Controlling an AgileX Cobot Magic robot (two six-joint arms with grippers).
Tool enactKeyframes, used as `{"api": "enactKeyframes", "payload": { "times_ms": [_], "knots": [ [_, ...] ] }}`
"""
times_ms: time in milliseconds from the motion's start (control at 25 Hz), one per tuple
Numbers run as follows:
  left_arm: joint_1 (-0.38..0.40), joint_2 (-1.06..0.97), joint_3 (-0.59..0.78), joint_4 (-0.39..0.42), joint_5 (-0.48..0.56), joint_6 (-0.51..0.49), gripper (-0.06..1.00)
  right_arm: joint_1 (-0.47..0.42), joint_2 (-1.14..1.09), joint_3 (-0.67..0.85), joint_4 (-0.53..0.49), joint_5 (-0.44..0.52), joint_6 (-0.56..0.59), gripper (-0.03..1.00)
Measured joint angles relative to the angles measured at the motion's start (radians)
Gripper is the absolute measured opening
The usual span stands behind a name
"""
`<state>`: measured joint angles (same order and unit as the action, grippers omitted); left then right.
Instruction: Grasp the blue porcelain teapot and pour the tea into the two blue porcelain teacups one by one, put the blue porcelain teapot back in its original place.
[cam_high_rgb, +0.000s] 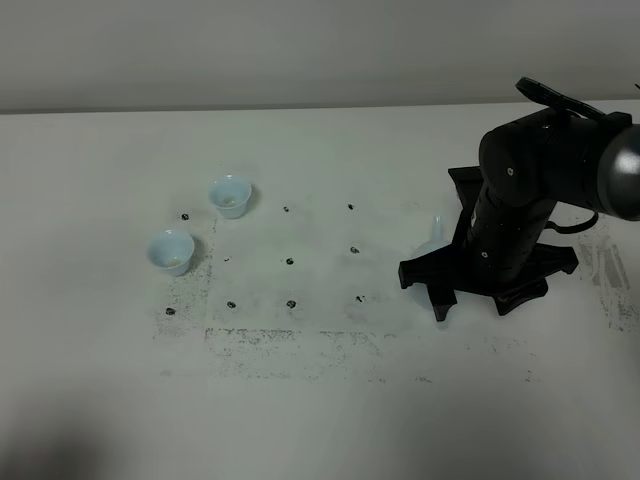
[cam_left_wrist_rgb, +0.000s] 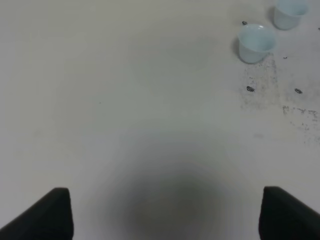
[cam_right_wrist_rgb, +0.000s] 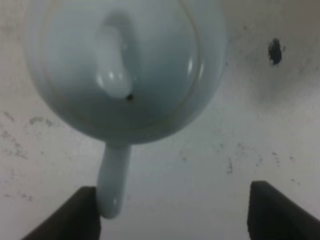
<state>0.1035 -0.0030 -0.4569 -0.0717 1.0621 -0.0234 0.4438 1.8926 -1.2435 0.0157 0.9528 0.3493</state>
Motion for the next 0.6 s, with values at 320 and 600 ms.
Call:
{"api": "enactKeyframes", "payload": {
  "times_ms": [320,600],
  "knots": [
    [0.0,0.0,0.0,0.0,0.0,-0.001,0.72,0.0,0.0,0.0,-0.026,0.007,0.017,0.59],
    [0.0,0.0,0.0,0.0,0.0,-0.002,0.72,0.0,-0.001,0.0,-0.006,0.014,0.016,0.59]
  ]
}}
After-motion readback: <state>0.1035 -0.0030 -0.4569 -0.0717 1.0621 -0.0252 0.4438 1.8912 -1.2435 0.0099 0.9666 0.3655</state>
